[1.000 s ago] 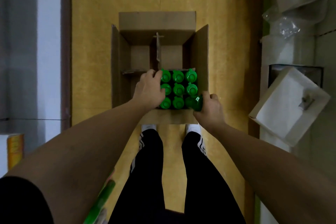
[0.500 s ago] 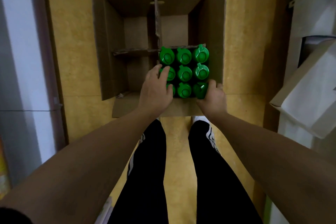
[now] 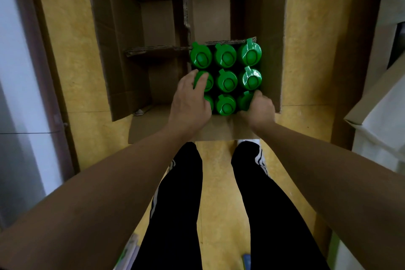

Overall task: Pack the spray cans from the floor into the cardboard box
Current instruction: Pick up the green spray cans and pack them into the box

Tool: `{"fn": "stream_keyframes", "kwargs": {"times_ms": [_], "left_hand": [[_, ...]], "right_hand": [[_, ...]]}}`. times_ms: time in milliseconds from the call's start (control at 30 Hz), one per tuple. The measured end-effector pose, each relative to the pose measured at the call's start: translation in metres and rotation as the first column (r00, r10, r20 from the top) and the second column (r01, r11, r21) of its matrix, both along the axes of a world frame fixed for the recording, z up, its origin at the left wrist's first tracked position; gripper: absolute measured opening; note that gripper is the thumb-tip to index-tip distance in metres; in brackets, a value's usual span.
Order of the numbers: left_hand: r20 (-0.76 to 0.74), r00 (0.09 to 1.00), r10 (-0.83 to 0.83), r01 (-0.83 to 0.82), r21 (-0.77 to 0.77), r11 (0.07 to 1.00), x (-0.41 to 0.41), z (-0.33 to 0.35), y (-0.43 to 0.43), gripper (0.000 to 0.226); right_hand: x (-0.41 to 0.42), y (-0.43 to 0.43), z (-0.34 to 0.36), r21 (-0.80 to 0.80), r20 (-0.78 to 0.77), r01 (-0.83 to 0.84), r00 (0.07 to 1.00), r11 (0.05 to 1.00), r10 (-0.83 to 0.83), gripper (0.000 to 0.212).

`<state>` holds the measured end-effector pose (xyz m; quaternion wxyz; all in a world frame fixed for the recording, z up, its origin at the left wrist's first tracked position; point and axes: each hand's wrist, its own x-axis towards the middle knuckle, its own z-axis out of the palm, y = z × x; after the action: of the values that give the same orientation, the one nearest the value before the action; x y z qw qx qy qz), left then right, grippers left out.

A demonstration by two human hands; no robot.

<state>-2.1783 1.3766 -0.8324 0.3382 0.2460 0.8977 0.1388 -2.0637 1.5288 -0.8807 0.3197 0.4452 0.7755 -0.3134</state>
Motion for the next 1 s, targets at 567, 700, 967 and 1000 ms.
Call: {"fn": "stream_keyframes", "kwargs": {"times_ms": [567, 700, 967, 1000], "left_hand": [[-0.197, 0.975, -0.101, 0.095, -0.038, 0.995, -0.074, 0.17, 0.047, 0.066], [-0.358, 0.932, -0.054, 0.056, -0.005, 0.998, -0.113, 0.299, 0.075, 0.065], [-0.636, 0.768, 0.083, 0.053, 0.192, 0.98, -0.161, 0.589, 0.106, 0.07], [-0.668, 0.737, 0.106, 0.058, 0.22, 0.974, -0.163, 0.618, 0.108, 0.07]], "right_hand": [[-0.087, 0.04, 0.197, 0.18, -0.192, -0.183, 0.957, 0.967, 0.217, 0.073], [-0.145, 0.072, 0.334, 0.318, -0.316, -0.248, 0.883, 0.915, 0.348, 0.07], [-0.203, 0.107, 0.626, 0.654, -0.448, -0.241, 0.641, 0.717, 0.624, 0.075], [-0.204, 0.109, 0.655, 0.69, -0.451, -0.217, 0.618, 0.691, 0.644, 0.076]]}}
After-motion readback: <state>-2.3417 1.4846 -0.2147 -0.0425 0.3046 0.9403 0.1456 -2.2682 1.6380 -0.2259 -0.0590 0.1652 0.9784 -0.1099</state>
